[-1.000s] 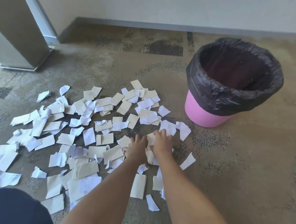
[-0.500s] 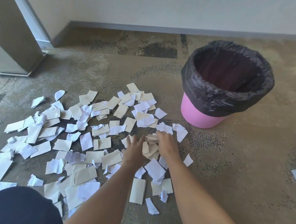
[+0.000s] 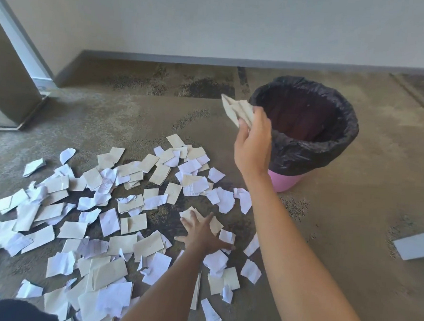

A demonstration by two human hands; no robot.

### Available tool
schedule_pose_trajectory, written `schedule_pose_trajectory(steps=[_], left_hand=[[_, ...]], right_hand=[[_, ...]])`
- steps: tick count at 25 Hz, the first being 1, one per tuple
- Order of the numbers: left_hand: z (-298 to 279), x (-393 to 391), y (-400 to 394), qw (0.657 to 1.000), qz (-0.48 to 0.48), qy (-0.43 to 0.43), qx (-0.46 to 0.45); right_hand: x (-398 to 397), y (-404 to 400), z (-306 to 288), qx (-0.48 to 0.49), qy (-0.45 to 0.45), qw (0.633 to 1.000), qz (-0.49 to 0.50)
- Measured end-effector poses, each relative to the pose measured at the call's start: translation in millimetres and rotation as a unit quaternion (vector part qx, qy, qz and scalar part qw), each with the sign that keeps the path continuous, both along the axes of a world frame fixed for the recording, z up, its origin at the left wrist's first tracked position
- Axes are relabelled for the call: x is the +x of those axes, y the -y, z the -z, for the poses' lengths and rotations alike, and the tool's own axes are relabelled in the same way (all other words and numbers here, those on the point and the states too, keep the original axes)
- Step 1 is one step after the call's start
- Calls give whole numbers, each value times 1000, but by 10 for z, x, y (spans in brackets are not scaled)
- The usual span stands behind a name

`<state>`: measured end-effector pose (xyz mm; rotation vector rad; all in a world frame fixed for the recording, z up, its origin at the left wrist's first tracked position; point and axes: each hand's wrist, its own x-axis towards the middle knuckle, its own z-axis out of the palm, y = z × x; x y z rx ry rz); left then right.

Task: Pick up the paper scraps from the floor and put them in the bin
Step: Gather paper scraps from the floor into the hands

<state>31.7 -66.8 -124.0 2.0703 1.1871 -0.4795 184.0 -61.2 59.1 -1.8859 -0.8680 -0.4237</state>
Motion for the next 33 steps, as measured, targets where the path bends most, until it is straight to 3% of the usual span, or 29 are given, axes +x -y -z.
schedule_pose_trajectory(steps=[4,8,11,14,18,21,25,30,33], left_hand=[[96,6,6,995,11,-11,98],[106,5,-39,974,123,-64,178],[55,60,-27,948,214,-84,221],[9,14,-72,936,241,-47,252],[-22,-34,-143,926,260,-11,273],[-102,-48,-165,936,237,-4,259],[-181,-109,-206,956,168,14,241],[-303,-180,-389,968,28,98,230],[-335,-264,-567,966,-104,147,185]], right_hand=[[482,215,-277,48,5,985,163],[787,357,-234,-64,-78,967,235],[777,385,-136,-79,-103,965,226],[543,383,-84,-19,-33,977,211],[92,387,166,43,66,991,109],[-114,426,582,-8,93,996,12],[-170,630,1259,-192,-21,981,-33],[-138,719,1884,-451,-228,861,53],[-217,508,1954,-456,-334,823,56]])
